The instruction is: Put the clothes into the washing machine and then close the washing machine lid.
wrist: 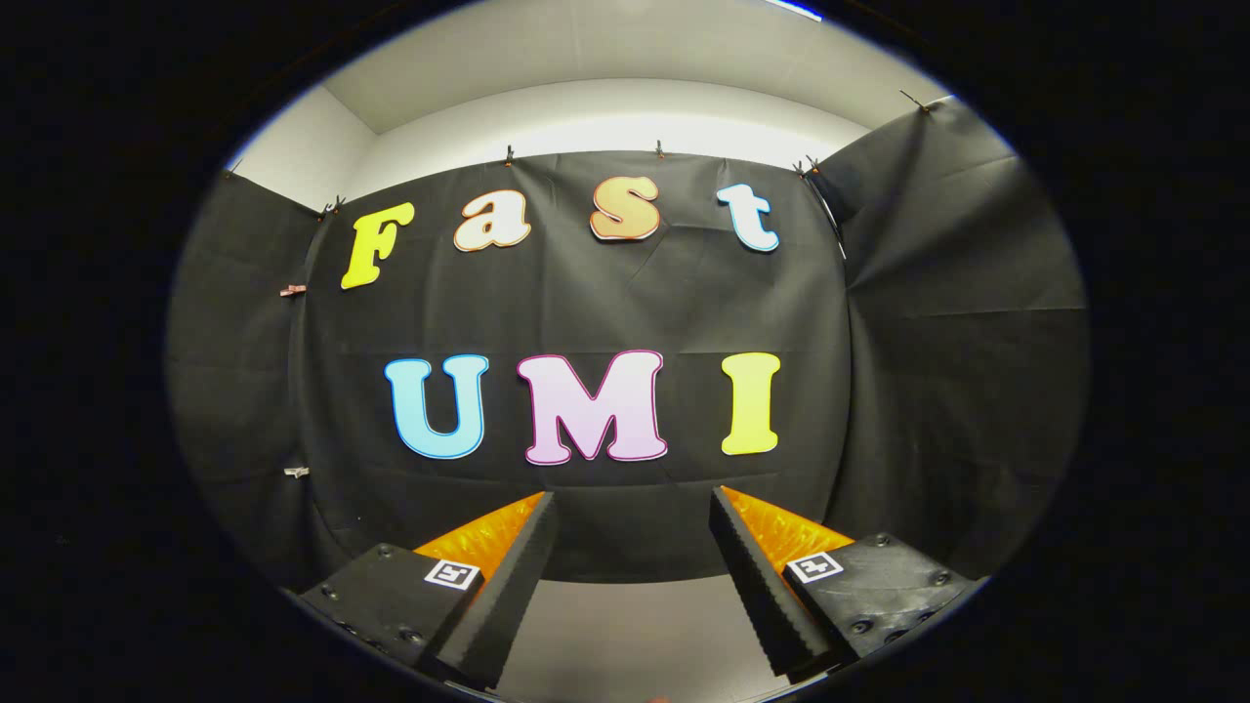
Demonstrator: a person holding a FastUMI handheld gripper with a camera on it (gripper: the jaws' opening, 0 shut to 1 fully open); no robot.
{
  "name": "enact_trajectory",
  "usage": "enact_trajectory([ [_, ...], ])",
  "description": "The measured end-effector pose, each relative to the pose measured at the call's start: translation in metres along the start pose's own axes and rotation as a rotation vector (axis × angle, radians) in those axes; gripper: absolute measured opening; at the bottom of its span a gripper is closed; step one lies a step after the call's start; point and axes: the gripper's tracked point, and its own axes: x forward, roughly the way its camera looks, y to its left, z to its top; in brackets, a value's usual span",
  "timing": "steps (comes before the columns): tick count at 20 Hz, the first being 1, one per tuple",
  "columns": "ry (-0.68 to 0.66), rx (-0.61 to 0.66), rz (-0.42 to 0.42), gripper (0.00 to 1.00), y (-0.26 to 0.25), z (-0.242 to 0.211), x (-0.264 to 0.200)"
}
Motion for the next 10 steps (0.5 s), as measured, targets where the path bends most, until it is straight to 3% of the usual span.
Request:
enact_trajectory([
  [10, 0.009, -0.01, 0.017, 0.98, 0.0102, -0.0005, 0.0034],
])
